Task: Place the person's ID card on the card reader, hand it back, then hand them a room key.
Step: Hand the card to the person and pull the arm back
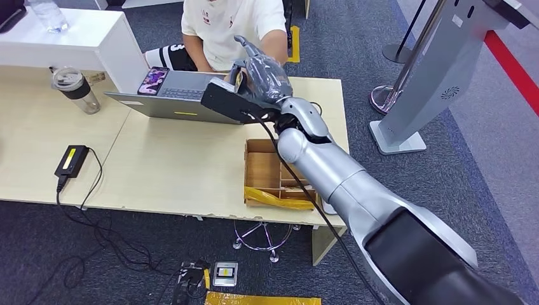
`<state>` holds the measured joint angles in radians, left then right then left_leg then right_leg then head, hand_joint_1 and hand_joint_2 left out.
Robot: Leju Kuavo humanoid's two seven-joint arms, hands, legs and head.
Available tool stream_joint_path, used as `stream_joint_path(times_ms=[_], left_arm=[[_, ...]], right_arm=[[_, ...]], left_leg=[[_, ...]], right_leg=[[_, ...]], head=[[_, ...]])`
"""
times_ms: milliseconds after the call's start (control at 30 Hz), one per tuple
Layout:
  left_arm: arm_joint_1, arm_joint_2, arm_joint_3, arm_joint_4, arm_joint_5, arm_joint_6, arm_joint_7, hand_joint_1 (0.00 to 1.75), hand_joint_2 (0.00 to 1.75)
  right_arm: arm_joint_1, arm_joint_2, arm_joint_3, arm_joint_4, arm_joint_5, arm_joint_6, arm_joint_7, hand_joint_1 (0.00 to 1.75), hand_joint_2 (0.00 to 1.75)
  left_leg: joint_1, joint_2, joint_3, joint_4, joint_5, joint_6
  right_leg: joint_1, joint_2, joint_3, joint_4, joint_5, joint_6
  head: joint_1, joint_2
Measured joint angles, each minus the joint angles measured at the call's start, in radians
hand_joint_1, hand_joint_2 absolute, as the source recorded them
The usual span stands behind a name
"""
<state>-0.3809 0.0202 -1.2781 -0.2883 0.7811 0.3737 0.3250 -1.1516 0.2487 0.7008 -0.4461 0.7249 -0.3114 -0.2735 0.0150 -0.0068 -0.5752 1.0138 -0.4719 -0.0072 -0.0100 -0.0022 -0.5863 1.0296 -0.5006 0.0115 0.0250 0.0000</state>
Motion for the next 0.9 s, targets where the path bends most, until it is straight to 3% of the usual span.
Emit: stream_joint_path(times_ms=[200,367,467,667,800,900], left_arm=[[0.002,0.008,-0.001,0.002,-0.055,-0.019,0.000,0.00,1.75],[0.023,0.064,-0.001,-0.002,-0.097,-0.105,-0.017,0.00,1.75],[0.031,0.080,0.001,-0.009,-0.109,-0.076,0.011,0.00,1.75],[0.030,0.059,0.001,-0.030,-0.115,-0.032,0.063,0.00,1.75],[0.031,0.061,0.001,-0.038,-0.134,-0.050,0.054,0.00,1.75],[0.041,0.098,0.002,-0.039,-0.162,-0.116,-0.014,0.00,1.75]], right_arm=[[-0.004,-0.023,-0.006,0.019,0.086,-0.006,0.044,1.75,1.75],[-0.001,-0.034,-0.016,0.031,0.148,-0.007,0.095,1.75,1.75],[0.001,-0.044,-0.023,0.039,0.165,-0.012,0.101,1.75,1.75],[0.001,-0.059,-0.035,0.045,0.171,-0.012,0.096,1.74,1.75],[0.001,-0.063,-0.039,0.051,0.179,-0.010,0.105,0.00,1.75],[0.008,-0.063,-0.042,0.054,0.196,-0.017,0.132,0.00,1.75]], left_leg=[[0.000,0.000,0.000,0.000,0.000,0.000],[0.000,0.002,0.000,0.000,0.000,0.000],[0.000,0.003,0.000,0.000,0.000,0.000],[0.000,0.004,-0.001,0.000,0.000,0.000],[0.000,0.004,-0.001,0.000,0.000,0.000],[0.001,0.004,-0.001,0.000,0.000,0.000]], right_leg=[[0.000,0.000,0.000,0.000,0.000,0.000],[0.001,0.002,-0.001,0.000,0.000,0.000],[0.000,0.002,-0.002,0.000,0.000,0.000],[0.000,0.003,-0.002,0.000,0.000,0.000],[0.000,0.003,-0.002,0.000,0.000,0.000],[0.001,0.003,-0.002,0.001,0.000,0.000]], head=[[0.000,0.000],[0.000,0.000],[-0.001,0.000],[0.000,0.000],[0.000,0.000],[0.000,0.000]])
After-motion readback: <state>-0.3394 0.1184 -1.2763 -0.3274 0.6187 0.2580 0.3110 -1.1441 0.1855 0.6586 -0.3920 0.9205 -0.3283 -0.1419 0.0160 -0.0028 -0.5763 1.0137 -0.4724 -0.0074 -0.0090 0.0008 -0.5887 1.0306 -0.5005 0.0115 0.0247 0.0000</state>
